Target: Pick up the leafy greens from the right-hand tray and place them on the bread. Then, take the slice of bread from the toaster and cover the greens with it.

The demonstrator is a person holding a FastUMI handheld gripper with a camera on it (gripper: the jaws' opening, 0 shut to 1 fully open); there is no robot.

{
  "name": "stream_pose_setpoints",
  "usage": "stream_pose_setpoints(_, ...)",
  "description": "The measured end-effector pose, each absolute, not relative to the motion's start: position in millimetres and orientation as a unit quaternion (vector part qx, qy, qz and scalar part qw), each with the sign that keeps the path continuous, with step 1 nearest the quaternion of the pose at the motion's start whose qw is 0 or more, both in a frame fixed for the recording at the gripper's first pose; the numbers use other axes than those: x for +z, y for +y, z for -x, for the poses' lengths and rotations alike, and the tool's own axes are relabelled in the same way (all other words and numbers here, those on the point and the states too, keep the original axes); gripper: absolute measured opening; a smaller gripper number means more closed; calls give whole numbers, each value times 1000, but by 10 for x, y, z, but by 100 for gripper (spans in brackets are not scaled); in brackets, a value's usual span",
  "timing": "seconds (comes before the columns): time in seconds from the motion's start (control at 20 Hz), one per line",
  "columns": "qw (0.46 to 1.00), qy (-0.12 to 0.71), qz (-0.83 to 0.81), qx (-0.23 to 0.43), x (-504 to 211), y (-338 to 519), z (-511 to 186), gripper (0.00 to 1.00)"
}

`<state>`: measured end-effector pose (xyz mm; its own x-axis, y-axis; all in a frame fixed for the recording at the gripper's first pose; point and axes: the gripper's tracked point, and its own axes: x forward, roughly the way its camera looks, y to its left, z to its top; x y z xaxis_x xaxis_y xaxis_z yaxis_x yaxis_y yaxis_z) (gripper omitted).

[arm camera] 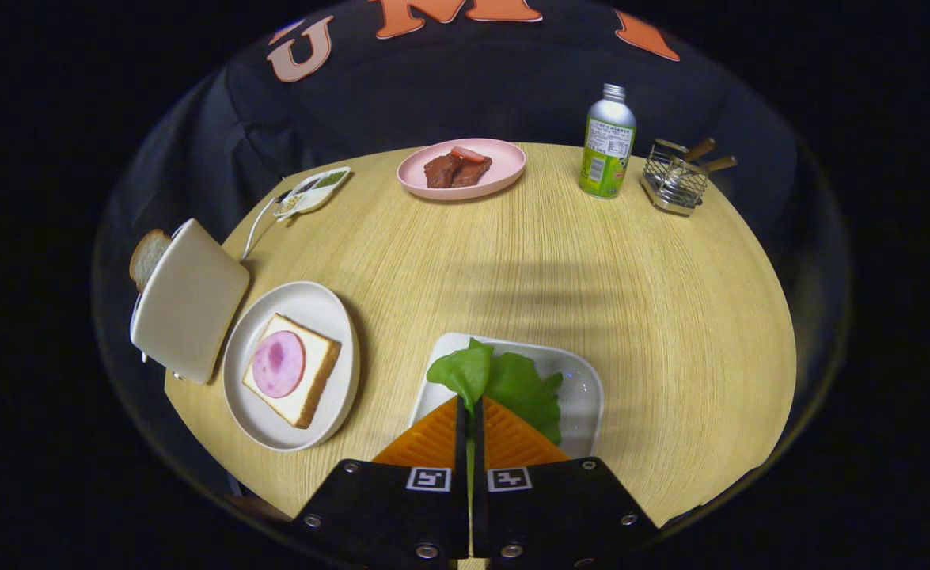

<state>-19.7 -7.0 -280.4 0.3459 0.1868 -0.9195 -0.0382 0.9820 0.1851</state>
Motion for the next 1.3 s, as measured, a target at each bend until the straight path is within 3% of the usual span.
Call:
stream_pose_setpoints(0.7,841,516,-90,138,-2259,707,-55,2)
stream_pose_setpoints(1.3,811,546,-77,196,-2604,1710,-144,3)
